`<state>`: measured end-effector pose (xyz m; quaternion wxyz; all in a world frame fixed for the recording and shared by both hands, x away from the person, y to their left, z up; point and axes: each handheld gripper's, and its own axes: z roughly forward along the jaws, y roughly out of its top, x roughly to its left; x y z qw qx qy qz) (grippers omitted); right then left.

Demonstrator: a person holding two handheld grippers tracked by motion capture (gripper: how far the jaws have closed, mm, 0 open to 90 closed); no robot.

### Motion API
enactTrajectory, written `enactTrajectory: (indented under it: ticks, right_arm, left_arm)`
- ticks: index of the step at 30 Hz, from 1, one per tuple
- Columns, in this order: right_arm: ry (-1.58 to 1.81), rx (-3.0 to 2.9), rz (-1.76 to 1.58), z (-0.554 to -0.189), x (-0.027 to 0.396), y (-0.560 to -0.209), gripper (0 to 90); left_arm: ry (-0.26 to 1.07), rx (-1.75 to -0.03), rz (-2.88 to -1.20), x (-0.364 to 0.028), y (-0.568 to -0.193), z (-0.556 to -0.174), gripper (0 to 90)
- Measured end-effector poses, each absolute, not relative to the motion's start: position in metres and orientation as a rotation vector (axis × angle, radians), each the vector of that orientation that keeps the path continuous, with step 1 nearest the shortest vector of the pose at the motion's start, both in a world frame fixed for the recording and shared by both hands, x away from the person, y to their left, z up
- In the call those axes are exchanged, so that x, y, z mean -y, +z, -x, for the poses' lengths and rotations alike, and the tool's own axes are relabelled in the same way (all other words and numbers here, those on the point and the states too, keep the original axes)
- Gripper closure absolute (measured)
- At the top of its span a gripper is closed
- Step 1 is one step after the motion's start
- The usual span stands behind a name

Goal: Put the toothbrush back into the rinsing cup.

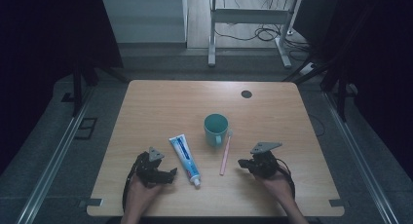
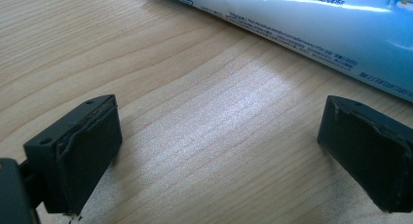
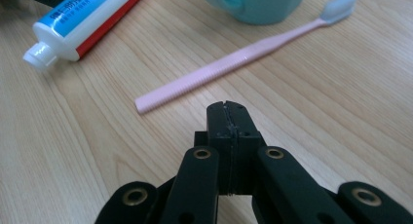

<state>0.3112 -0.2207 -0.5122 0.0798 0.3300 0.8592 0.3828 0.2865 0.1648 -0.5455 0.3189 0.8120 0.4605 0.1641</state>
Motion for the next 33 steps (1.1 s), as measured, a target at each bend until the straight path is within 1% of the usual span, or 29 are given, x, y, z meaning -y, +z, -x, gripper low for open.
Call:
enactTrajectory:
  ticks: [33]
  right_arm:
    - [1.188, -2.638, -0.931, -0.333, 0.165, -0.52, 89.3]
  left_arm:
    - [0.433, -1.208, -2.139, -0.165, -0.545, -0.287, 2.4]
